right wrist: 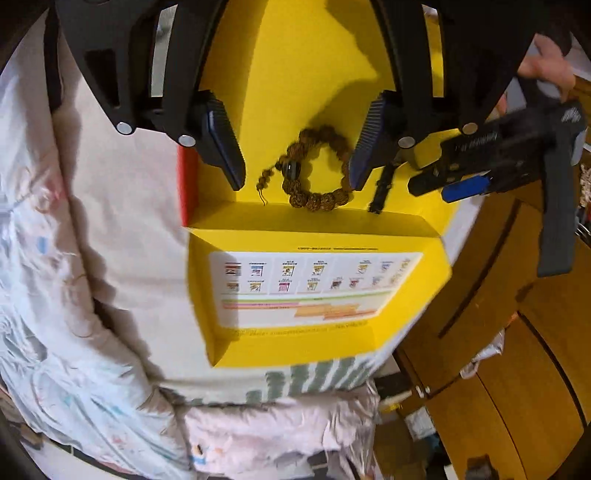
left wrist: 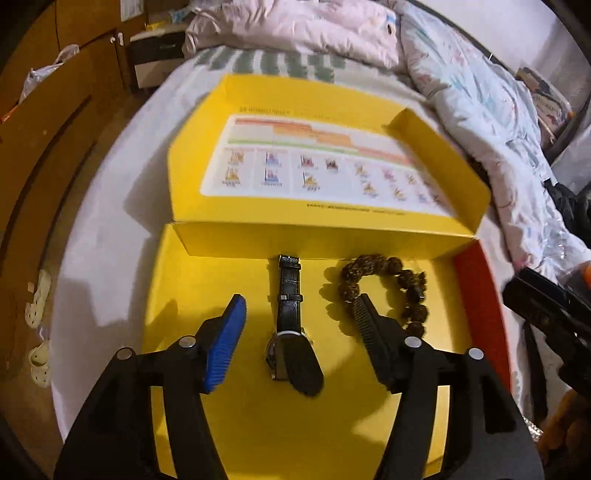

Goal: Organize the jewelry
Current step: 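Lower the watch and bead bracelet into the yellow box and open both tools, then move both tools back toward the blue bangle and olive coil bracelet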

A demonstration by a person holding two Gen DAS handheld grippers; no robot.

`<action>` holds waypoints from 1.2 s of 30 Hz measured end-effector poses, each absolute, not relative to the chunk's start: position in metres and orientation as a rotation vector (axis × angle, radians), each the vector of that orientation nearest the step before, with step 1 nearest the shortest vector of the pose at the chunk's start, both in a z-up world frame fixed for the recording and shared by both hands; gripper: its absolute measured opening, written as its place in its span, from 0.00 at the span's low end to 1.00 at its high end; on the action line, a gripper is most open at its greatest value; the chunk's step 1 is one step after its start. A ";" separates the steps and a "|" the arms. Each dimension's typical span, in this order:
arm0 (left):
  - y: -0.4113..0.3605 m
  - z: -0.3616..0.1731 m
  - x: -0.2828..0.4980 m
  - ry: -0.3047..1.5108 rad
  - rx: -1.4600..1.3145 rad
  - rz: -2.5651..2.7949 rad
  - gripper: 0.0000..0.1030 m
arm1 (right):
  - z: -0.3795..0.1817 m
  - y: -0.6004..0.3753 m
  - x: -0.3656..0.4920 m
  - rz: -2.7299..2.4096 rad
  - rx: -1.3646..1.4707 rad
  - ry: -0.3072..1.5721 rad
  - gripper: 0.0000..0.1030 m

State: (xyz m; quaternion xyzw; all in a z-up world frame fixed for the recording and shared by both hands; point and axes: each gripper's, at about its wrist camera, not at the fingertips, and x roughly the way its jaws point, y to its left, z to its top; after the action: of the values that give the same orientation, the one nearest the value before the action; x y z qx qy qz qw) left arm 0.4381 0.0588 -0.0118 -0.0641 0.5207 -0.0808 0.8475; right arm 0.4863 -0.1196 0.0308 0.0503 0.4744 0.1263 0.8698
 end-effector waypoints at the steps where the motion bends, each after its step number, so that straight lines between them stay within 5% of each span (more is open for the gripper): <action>1: 0.059 -0.006 0.434 1.091 -0.136 -0.170 0.66 | 0.039 -0.125 0.476 0.263 0.113 0.979 0.67; 17: 0.072 0.045 0.286 0.928 -0.113 -0.173 0.80 | 0.106 -0.176 0.285 0.306 0.155 0.854 0.74; 27: 0.127 0.042 0.206 0.906 -0.167 -0.175 0.82 | 0.059 -0.156 0.223 0.326 0.111 0.899 0.74; 36: 0.167 -0.017 0.181 1.000 -0.253 -0.126 0.83 | 0.023 -0.159 0.214 0.260 0.138 0.933 0.74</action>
State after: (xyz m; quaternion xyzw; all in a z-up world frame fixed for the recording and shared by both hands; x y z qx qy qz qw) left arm 0.1811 0.1670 -0.0172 -0.1208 0.4776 -0.0604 0.8681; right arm 0.2140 -0.1589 0.0228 0.0664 0.4480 0.1246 0.8828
